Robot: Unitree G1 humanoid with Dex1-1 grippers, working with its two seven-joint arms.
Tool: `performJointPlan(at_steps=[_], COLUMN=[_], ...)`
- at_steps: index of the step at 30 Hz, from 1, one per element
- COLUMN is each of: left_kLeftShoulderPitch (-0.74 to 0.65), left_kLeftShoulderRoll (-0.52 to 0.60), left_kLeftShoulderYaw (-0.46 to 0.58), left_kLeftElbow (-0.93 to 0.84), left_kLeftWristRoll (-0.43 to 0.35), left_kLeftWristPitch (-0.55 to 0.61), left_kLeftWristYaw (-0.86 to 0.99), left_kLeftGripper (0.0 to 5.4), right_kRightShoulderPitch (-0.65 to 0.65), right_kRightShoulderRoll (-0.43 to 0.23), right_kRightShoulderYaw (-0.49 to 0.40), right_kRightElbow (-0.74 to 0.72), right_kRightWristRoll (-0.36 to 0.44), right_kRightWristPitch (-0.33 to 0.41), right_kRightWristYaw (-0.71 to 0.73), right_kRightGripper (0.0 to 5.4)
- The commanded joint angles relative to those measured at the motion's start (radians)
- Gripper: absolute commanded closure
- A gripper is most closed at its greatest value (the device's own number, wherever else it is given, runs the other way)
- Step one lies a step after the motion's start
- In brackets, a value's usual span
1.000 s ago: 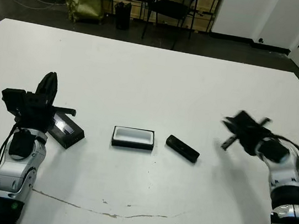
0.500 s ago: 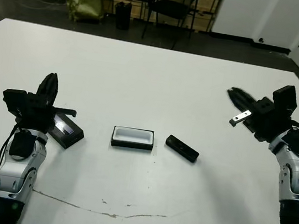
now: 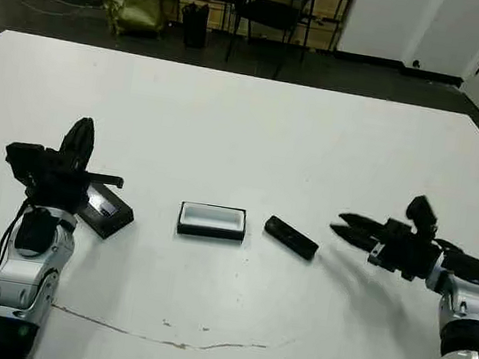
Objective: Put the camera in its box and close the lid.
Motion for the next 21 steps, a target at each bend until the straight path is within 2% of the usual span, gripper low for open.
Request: performJointPlan(at_steps=[1,7,13,21], left_kLeftShoulderPitch=[0.0,0.003,0.003,0.002], left_kLeftShoulderRoll=[0.002,0.002,0.002,0.004], left_kLeftShoulderYaw=[0.004,0.001,0.001,0.001], left_kLeftElbow=[0.022,0.02,0.019,0.023], left_kLeftWristRoll=[-0.002,0.001,0.003,0.005], left_kLeftWristPitch=[-0.002,-0.002,0.0,-0.002], left_kLeftWristYaw=[-0.006,-0.005,-0.005,-0.005], left_kLeftGripper=[5.4,5.4,5.4,5.4], right_kRightShoulderPitch=[0.043,0.08,0.103,0.151], right_kRightShoulderRoll=[-0.042,-0.048,-0.046,-0.038], right_kRightShoulderYaw=[0.03,0.045,0.021,-0.012], right_kRightElbow=[-0.145,-0.2,-0.227,-0.282], right_kRightWristRoll=[-0.023,-0.036,-0.01,0.041], right_kRightWristPitch=[0.052,0.063,0.064,0.109], right_kRightWristYaw=[0.008,-0.012,-0.015,-0.033], right_kRightGripper=[2.81,1.46,0.1,0.02])
